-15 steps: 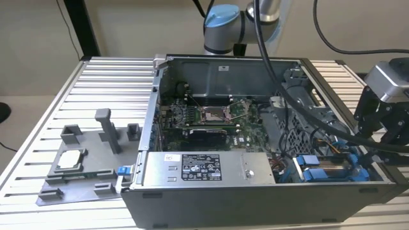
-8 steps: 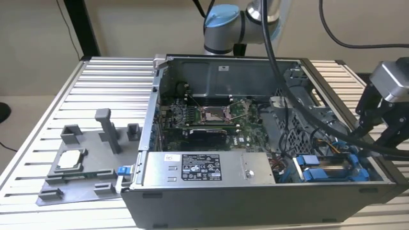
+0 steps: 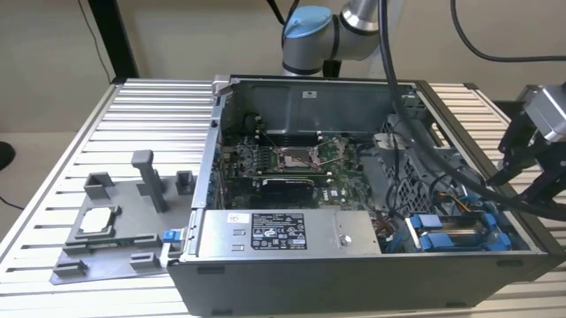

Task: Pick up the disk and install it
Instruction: 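Insert the second disk wire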

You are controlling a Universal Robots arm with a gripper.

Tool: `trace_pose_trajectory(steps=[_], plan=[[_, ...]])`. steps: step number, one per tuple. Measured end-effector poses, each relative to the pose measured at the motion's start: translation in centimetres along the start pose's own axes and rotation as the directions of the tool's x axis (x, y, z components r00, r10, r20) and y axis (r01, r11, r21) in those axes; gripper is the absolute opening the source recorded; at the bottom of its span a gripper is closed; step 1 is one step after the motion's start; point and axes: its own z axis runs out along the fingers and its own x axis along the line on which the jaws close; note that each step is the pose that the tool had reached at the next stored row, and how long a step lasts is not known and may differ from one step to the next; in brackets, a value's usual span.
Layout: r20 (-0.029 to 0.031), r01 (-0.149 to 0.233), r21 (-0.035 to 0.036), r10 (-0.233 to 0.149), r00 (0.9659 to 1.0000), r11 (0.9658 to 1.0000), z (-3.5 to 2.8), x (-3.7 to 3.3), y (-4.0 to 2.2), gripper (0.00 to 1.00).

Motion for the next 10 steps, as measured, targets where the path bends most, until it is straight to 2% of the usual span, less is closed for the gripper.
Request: trace_pose_trajectory(steps=[3,6,8,9,10], plan=[[0.0105,0.004,-0.0008,-0.004,0.9999,1.0,-0.01,0.05,-0.54,1.0],[0.0181,0.006,-0.0012,-0.006,0.9998,1.0,0.01,0.19,-1.04,1.0],[0.0211,0.008,-0.0016,-0.008,0.9997,1.0,0.02,0.28,-1.31,1.0],[0.0261,0.009,-0.0018,-0.009,0.9996,1.0,0.03,0.32,-1.43,1.0],[0.0362,0.011,-0.0018,-0.011,0.9993,0.9999,0.03,0.32,-1.48,1.0]])
